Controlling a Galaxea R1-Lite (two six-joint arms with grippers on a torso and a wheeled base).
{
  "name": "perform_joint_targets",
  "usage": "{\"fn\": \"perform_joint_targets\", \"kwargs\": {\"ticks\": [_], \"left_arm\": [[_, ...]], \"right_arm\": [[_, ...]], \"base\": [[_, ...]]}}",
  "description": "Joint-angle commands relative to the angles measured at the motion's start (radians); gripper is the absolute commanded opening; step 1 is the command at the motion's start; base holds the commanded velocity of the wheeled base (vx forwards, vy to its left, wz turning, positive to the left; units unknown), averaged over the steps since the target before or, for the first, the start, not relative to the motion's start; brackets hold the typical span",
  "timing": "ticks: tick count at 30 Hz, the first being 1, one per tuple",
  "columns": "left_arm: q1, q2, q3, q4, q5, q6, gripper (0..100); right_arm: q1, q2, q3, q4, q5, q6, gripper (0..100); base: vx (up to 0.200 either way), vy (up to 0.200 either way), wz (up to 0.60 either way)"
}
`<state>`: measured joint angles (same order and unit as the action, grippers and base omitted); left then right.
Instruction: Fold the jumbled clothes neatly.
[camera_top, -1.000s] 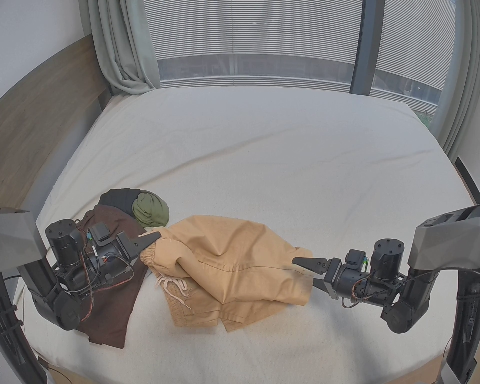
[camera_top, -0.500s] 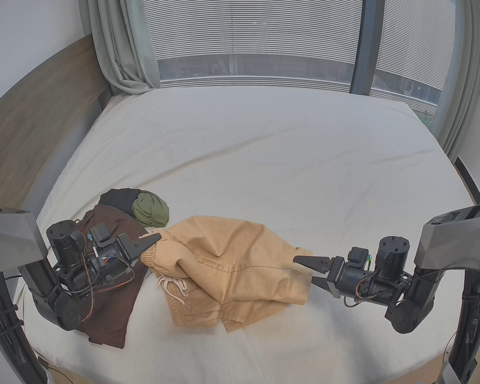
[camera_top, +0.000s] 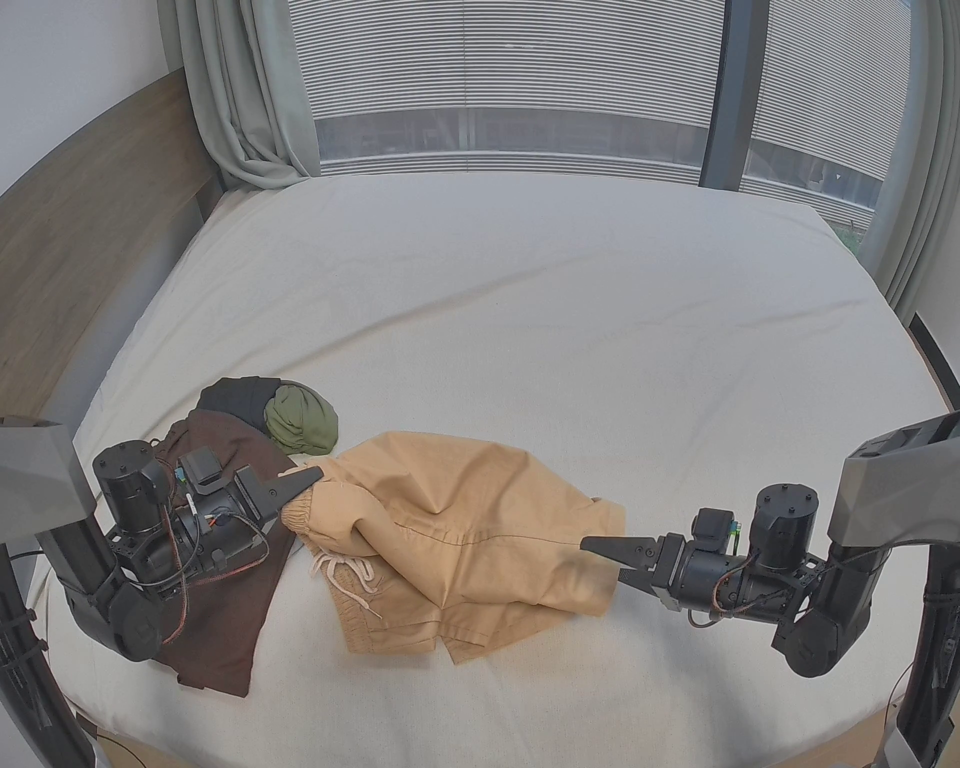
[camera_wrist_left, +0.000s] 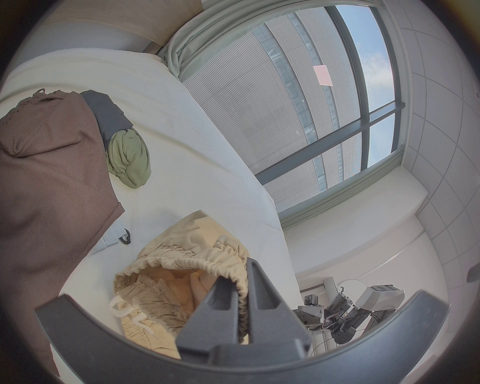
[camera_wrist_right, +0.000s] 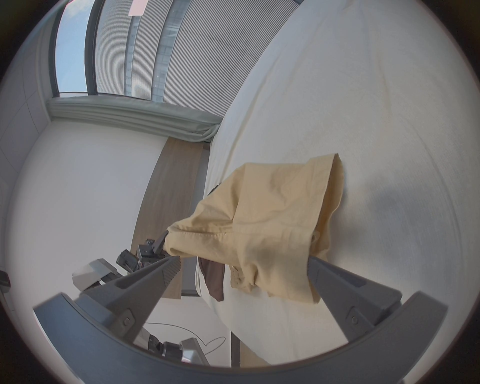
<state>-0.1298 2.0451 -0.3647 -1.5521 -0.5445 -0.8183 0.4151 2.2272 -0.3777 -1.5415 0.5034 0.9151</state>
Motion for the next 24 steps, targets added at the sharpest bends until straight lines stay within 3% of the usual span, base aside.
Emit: {"fn": "perform_joint_targets", "kwargs": {"ticks": [1, 13, 20, 24], "left_arm": [[-0.001, 0.001, 0.000, 0.000, 0.000, -0.001, 0], [-0.002, 0.001, 0.000, 0.000, 0.000, -0.001, 0], [-0.002, 0.000, 0.000, 0.000, 0.000, -0.001, 0], [-0.004, -0.002, 0.001, 0.000, 0.000, -0.001, 0]], "right_arm": [[0.019, 0.023, 0.020, 0.000, 0.003, -0.012, 100], [0.028, 0.089, -0.024, -0.002, -0.013, -0.016, 100], [0.011, 0.169, -0.127, -0.002, -0.091, -0.009, 100], [0.008, 0.178, -0.155, -0.002, -0.102, -0.004, 100]], "base": [[0.000, 0.000, 0.00], [0.000, 0.000, 0.00], [0.000, 0.000, 0.00], [0.000, 0.000, 0.00]]}}
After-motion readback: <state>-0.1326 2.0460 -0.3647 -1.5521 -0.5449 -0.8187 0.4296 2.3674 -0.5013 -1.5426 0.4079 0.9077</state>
